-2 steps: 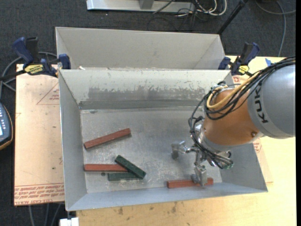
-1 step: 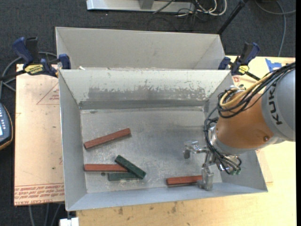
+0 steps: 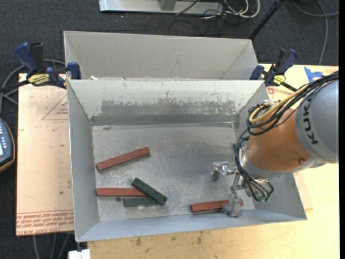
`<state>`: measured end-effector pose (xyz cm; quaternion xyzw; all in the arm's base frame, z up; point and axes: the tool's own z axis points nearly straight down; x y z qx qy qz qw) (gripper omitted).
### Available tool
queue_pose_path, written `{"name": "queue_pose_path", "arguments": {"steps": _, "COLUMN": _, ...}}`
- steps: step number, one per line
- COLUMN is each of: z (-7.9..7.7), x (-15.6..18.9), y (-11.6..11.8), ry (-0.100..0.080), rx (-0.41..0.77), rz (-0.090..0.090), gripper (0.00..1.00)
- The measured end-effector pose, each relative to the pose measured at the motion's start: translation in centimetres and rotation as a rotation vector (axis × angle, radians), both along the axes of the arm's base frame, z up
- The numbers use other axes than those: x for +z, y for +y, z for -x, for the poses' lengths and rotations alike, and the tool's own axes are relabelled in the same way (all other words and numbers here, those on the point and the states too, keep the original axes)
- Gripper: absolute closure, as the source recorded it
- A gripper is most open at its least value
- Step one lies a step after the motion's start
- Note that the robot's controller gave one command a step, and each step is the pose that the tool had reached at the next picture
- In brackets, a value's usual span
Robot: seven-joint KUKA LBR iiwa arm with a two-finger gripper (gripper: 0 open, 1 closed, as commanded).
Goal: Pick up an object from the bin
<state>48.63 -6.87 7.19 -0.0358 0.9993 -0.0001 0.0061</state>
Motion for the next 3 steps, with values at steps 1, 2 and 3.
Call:
{"name": "queue_pose_path", "arguments": {"steps": 1, "z": 0.1, "x": 0.0, "y": 0.0, "ry": 0.004, "rx": 0.002, "rz": 0.000, "gripper": 1.00}}
{"name": "queue_pose_path", "arguments": {"steps": 2, "z": 0.0, "x": 0.0, "y": 0.1, "ry": -0.002, "rx": 0.002, "rz": 0.000, "gripper": 0.00}}
{"name": "queue_pose_path", "arguments": {"steps": 3, "z": 0.1, "x": 0.1, "y": 3.9, "ry": -0.009, "rx": 0.032, "rz": 0.000, "gripper": 0.00}}
